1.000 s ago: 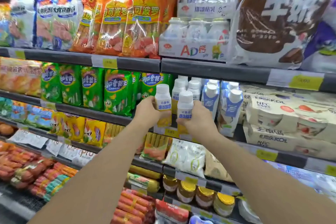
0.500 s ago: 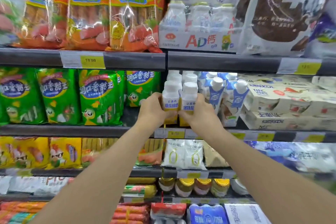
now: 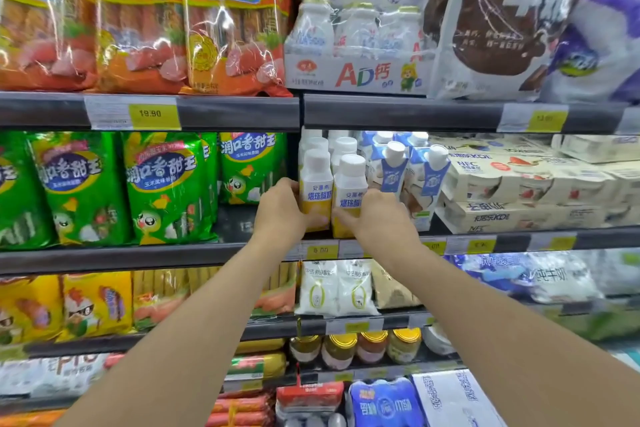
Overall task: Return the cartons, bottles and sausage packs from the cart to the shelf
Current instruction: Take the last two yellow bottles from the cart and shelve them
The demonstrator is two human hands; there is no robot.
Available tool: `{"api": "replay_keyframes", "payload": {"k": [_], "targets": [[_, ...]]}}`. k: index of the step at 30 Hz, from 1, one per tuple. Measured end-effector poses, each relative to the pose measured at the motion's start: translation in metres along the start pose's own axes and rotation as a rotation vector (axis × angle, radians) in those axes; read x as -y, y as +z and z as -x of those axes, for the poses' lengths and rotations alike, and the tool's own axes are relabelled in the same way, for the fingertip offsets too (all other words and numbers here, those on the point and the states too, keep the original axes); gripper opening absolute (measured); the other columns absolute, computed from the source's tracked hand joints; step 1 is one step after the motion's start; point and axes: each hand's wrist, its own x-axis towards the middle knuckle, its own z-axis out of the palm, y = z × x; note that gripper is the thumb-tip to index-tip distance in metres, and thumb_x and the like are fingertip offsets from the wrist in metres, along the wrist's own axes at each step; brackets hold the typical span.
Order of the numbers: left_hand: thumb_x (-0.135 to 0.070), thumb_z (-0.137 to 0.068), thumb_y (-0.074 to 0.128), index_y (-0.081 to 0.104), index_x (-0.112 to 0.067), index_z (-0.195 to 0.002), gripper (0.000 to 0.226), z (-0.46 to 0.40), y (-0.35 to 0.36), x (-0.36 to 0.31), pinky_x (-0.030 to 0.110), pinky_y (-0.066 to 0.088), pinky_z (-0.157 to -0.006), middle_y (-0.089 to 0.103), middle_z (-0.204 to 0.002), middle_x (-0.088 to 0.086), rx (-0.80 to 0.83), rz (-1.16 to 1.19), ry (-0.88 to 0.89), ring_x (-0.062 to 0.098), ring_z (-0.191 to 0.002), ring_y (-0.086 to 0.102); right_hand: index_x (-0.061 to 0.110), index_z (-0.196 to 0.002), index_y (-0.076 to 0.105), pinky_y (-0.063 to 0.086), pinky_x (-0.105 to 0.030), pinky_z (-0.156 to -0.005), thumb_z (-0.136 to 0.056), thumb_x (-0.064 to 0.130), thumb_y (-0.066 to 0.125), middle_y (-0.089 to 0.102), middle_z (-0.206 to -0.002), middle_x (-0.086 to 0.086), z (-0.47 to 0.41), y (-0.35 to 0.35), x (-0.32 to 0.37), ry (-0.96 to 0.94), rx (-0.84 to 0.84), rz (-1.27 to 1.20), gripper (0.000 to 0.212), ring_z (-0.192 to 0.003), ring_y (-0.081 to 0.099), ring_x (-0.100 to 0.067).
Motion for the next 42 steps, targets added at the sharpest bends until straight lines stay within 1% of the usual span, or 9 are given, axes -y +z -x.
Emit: {"api": "replay_keyframes", "payload": {"k": [4,7,12,17,25,29,34,39,42], "targets": [[-0.024,-0.063,0.093,0.063,-0.017,-0.099,0.047,0.000,0.001,0.010,0.042,0.058,-0.084,0.072,-0.092,-0.002,0.009,0.032,-0.015,0.016,-0.086,0.069,0.008,-0.088,0.056,0.048,-0.033,-0.061,-0.088,0.066,0.055,0.051,-0.073,-0.004,0.000,-0.003,-0.002,0.018,0.017,0.059,0.058,-0.072,0.056,-0.027],[-0.022,-0.064,0.092,0.066,-0.016,-0.101,0.046,-0.004,0.004,0.011,0.043,0.058,-0.084,0.073,-0.093,-0.003,0.011,0.032,-0.001,0.017,-0.087,0.069,0.009,-0.086,0.056,0.049,-0.032,-0.062,-0.088,0.061,0.058,0.046,-0.066,0.000,-0.001,-0.003,-0.002,0.037,0.010,0.029,0.052,-0.070,0.055,-0.026],[-0.022,-0.064,0.092,0.065,-0.016,-0.102,0.047,-0.006,0.005,0.013,0.040,0.058,-0.084,0.072,-0.094,-0.002,0.007,0.034,0.009,0.016,-0.087,0.069,0.009,-0.087,0.058,0.052,-0.032,-0.061,-0.088,0.059,0.057,0.059,-0.078,-0.007,-0.004,-0.001,-0.003,0.033,0.018,0.039,0.051,-0.070,0.058,-0.027],[-0.023,-0.064,0.093,0.064,-0.017,-0.099,0.046,-0.006,0.004,0.015,0.038,0.059,-0.081,0.072,-0.091,-0.003,0.008,0.061,0.007,0.016,-0.086,0.069,0.015,-0.064,0.039,0.049,-0.033,-0.057,-0.089,0.063,0.051,0.045,-0.066,-0.001,-0.005,-0.005,0.001,0.019,0.038,0.144,0.056,-0.067,0.054,-0.026],[-0.022,-0.065,0.092,0.063,-0.017,-0.101,0.046,-0.006,0.005,0.015,0.039,0.059,-0.081,0.072,-0.089,-0.003,0.009,0.077,0.007,0.014,-0.083,0.069,0.014,-0.084,0.054,0.054,-0.037,-0.067,-0.091,0.060,0.047,0.049,-0.072,0.000,-0.010,-0.009,0.007,0.038,0.102,0.178,0.047,-0.076,0.057,-0.027],[-0.024,-0.065,0.092,0.063,-0.018,-0.101,0.047,-0.007,0.006,0.015,0.040,0.059,-0.082,0.072,-0.089,-0.003,0.010,0.072,0.005,0.014,-0.084,0.069,0.015,-0.085,0.057,0.058,-0.040,-0.071,-0.090,0.060,0.047,0.055,-0.074,-0.001,-0.011,-0.010,0.010,0.065,0.110,0.179,0.047,-0.076,0.061,-0.027],[-0.024,-0.065,0.092,0.062,-0.016,-0.102,0.048,-0.006,0.006,0.016,0.041,0.058,-0.083,0.071,-0.091,-0.001,0.012,0.068,0.010,0.016,-0.085,0.069,0.013,-0.084,0.052,0.055,-0.037,-0.069,-0.092,0.060,0.046,0.051,-0.072,-0.002,-0.010,-0.011,0.011,0.074,0.134,0.191,0.047,-0.075,0.058,-0.027],[-0.032,-0.067,0.091,0.058,-0.014,-0.113,0.059,0.001,0.003,0.014,0.038,0.057,-0.087,0.069,-0.102,0.000,0.047,0.035,-0.030,0.018,-0.095,0.067,0.012,-0.089,0.049,0.056,-0.040,-0.072,-0.091,0.065,0.048,0.047,-0.073,-0.004,-0.006,-0.017,0.007,0.039,0.195,0.251,0.053,-0.080,0.057,-0.028],[-0.042,-0.077,0.081,0.053,-0.011,-0.129,0.067,0.011,-0.010,0.008,0.036,0.054,-0.089,0.064,-0.116,0.003,0.106,-0.133,-0.048,0.022,-0.106,0.062,0.011,-0.072,0.051,0.058,-0.039,-0.069,-0.090,0.071,0.042,0.057,-0.076,-0.006,0.005,-0.024,-0.007,-0.038,0.173,0.296,0.063,-0.073,0.062,-0.026]]}}
